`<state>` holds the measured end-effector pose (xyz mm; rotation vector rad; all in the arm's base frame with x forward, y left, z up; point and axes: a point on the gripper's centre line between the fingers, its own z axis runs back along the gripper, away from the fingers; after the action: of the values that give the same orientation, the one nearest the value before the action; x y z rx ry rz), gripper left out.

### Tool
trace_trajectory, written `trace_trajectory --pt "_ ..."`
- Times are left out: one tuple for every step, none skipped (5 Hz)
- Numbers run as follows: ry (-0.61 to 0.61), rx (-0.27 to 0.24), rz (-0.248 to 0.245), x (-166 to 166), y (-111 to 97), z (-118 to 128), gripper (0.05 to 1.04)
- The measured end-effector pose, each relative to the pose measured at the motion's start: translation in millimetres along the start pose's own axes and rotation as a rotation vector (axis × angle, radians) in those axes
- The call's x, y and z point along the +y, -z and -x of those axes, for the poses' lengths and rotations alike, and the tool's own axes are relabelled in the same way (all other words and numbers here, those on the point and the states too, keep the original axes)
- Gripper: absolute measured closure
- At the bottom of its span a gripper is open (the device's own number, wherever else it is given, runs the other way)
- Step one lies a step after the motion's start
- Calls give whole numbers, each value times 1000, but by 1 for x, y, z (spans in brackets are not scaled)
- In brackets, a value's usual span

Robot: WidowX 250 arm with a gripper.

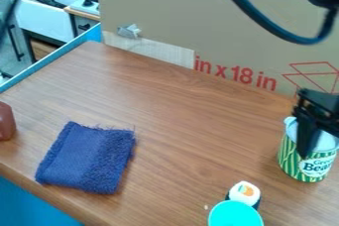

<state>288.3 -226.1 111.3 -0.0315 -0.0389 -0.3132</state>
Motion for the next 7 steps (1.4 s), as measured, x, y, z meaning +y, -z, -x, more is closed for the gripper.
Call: trace_trajectory --pt "-85 -1 61 -24 7 -3 83" --pt "-101 -15 99 -38 16 -18 83" --pt "-149 -38 98 -41 30 -29 83" --pt "-116 -53 86 -43 40 -43 83" --pt "-74 -94 68 -40 41 -52 83" --pt "-83 -145 92 -32 41 -64 83" --pt "-106 -146 93 -10 45 -70 83"
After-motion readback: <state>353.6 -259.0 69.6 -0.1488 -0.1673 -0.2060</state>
